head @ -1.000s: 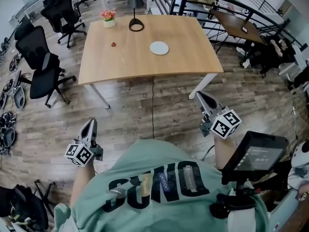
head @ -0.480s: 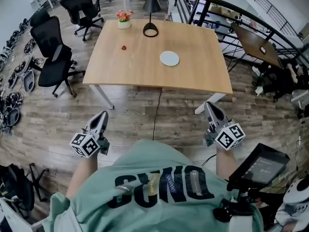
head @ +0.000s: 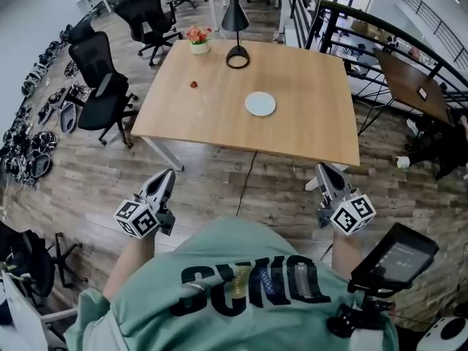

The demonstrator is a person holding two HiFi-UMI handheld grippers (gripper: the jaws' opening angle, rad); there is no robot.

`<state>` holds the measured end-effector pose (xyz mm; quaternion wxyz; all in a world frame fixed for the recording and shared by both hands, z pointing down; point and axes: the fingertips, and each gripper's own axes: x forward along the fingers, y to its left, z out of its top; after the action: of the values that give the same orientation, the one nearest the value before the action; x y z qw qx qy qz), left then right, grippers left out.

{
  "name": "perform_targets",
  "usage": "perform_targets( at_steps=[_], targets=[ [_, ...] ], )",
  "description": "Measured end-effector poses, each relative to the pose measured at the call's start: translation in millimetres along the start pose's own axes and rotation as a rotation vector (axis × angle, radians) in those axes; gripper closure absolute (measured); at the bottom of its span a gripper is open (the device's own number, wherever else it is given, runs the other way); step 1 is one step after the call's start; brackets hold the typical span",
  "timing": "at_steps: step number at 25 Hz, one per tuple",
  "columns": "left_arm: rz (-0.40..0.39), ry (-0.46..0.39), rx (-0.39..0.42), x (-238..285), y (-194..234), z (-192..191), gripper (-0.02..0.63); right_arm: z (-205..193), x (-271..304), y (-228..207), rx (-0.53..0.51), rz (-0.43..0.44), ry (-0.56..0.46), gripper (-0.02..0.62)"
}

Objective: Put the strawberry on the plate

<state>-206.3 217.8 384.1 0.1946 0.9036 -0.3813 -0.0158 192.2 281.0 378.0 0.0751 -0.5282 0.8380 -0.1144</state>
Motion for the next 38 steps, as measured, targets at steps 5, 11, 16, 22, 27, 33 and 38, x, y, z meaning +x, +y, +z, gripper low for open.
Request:
perform_targets(
  at_steps=[5, 11, 16, 22, 27, 33, 38],
  targets=[
    [0.008, 0.004, -0.001, 15, 12, 7, 0.604, 1, 16, -13, 0.011, -0.002, 0.003, 0.592],
    [-0.051, -0.014, -0.004, 48, 69, 29, 0.604, 9, 75, -8, -0.027, -0.040, 0.013, 0.592],
    [-0.114, -0.005, 0.015, 67, 139, 58, 0.604, 19, 146, 26, -0.062, -0.075, 0.016, 0.592],
    [-0.184, -0.003, 0.007, 88, 207, 88, 0.604, 30, 206, 51, -0.092, -0.134, 0.025, 0.591],
    [-0.194, 0.021, -0.027, 104, 240, 85, 0.604, 29, 233, 50, -0.095, -0.160, 0.052, 0.591],
    [-0.189, 0.038, -0.046, 138, 243, 73, 0.604, 28, 248, 17, -0.089, -0.149, 0.067, 0.591],
    [-0.129, 0.043, -0.020, 182, 219, 70, 0.604, 36, 253, -44, -0.076, -0.086, 0.054, 0.591]
  ],
)
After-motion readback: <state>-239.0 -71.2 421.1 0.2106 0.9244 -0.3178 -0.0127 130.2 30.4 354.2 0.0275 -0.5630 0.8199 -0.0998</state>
